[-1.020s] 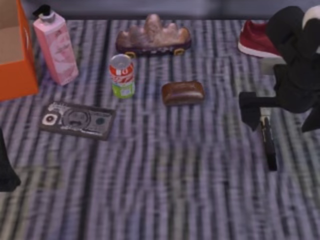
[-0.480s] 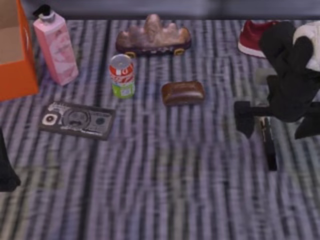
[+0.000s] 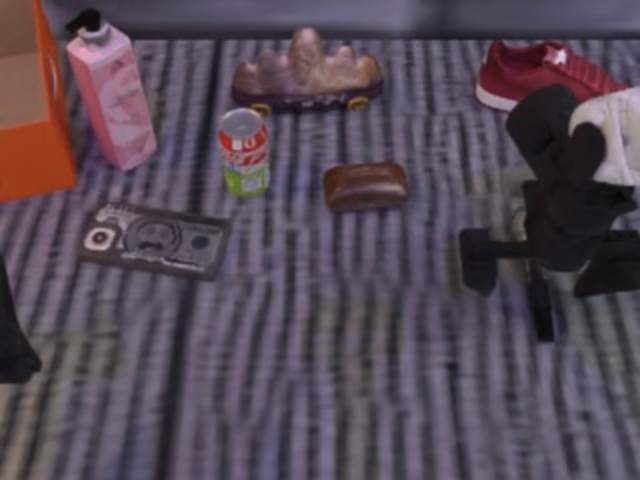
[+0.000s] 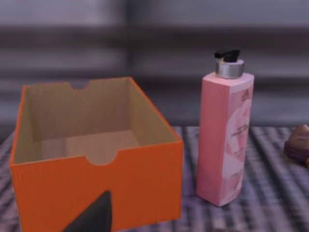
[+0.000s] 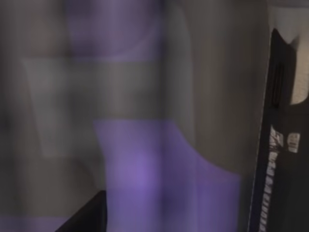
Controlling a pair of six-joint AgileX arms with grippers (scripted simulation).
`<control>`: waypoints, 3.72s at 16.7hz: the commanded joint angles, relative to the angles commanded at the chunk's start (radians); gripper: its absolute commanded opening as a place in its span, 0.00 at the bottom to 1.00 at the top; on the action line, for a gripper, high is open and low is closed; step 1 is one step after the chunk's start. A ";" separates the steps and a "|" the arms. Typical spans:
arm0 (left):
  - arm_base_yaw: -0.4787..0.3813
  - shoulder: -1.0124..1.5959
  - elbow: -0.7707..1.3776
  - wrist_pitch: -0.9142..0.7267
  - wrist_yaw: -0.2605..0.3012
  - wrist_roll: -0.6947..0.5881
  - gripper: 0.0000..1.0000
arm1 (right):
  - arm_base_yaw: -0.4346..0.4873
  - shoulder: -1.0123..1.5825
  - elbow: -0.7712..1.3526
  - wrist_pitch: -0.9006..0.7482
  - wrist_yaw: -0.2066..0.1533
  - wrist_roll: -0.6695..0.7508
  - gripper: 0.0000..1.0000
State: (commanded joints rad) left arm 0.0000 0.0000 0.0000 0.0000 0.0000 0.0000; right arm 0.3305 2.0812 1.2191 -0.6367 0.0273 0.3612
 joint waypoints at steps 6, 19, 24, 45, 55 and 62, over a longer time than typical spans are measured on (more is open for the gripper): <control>0.000 0.000 0.000 0.000 0.000 0.000 1.00 | 0.000 0.000 0.000 0.000 0.000 0.000 0.70; 0.000 0.000 0.000 0.000 0.000 0.000 1.00 | 0.000 0.000 0.000 0.000 0.000 0.000 0.00; 0.000 0.000 0.000 0.000 0.000 0.000 1.00 | 0.000 -0.057 0.023 -0.026 0.021 -0.012 0.00; 0.000 0.000 0.000 0.000 0.000 0.000 1.00 | -0.013 -0.371 -0.338 1.324 -0.432 -0.305 0.00; 0.000 0.000 0.000 0.000 0.000 0.000 1.00 | -0.009 -0.430 -0.372 1.448 -0.477 -0.341 0.00; 0.000 0.000 0.000 0.000 0.000 0.000 1.00 | 0.202 -0.518 -0.390 1.409 -0.274 -0.331 0.00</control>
State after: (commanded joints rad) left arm 0.0000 0.0000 0.0000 0.0000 0.0000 0.0000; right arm 0.5328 1.5630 0.8286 0.7726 -0.2468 0.0300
